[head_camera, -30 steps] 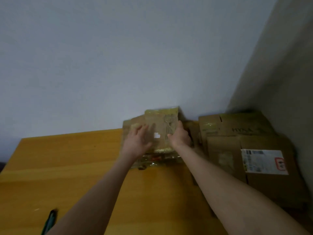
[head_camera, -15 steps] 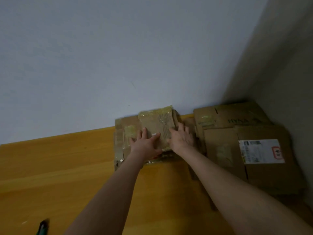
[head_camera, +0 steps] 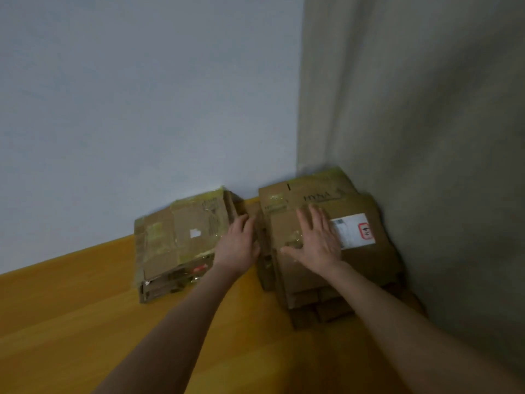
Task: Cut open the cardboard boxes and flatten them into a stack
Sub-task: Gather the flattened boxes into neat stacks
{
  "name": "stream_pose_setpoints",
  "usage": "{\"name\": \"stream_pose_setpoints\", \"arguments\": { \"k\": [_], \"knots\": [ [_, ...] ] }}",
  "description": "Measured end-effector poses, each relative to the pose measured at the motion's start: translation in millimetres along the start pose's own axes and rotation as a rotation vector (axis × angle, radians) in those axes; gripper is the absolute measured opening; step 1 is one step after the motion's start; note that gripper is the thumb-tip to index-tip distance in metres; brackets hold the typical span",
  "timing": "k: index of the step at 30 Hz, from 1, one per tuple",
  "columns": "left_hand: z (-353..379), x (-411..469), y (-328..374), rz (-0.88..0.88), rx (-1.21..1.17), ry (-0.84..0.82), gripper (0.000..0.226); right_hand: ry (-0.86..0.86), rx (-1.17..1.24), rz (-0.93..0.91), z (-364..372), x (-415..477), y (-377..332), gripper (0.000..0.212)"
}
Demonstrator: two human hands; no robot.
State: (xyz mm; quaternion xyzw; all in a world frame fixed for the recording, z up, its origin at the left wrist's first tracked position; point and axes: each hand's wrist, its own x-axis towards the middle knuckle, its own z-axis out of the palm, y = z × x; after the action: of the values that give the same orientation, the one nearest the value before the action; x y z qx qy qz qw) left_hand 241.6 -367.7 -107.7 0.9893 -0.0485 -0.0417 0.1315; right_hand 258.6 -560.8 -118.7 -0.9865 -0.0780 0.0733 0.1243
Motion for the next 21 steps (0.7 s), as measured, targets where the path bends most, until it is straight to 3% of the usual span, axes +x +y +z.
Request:
{"name": "stream_pose_setpoints", "arguments": {
  "k": [2,5,8,11,14,18,21],
  "knots": [
    [17.2,-6.7,37.7,-0.035,-0.171,-0.032,0.079,-0.058,-0.027,-0.004,-3.2,-17.2,33.2,0.121],
    [46.3,-12.1,72.4,-0.383,-0.614,-0.151,0.09,-0.239,-0.118,0.012,2.4,-42.3,76.4,0.133],
    [59.9,-8.5,84.4,-0.601,-0.884,-0.128,0.075,-0.318,-0.107,0.047,12.4,-54.5,95.9,0.132],
    [58.6,-2.9,87.1,-0.718,-0.926,-0.114,0.06,-0.301,-0.088,0.057,17.3,-54.9,98.3,0.13],
    [50.3,1.4,89.3,-0.743,-0.816,-0.107,0.054,-0.266,-0.07,0.051,16.6,-51.9,104.0,0.129],
    [35.4,0.8,97.8,-0.748,-0.801,-0.003,0.066,-0.219,-0.08,-0.032,11.0,-51.6,113.3,0.117],
    [18.5,7.5,104.2,-0.671,-0.856,0.068,0.035,-0.125,-0.042,-0.102,0.3,-46.5,102.9,0.107]
  ]
}}
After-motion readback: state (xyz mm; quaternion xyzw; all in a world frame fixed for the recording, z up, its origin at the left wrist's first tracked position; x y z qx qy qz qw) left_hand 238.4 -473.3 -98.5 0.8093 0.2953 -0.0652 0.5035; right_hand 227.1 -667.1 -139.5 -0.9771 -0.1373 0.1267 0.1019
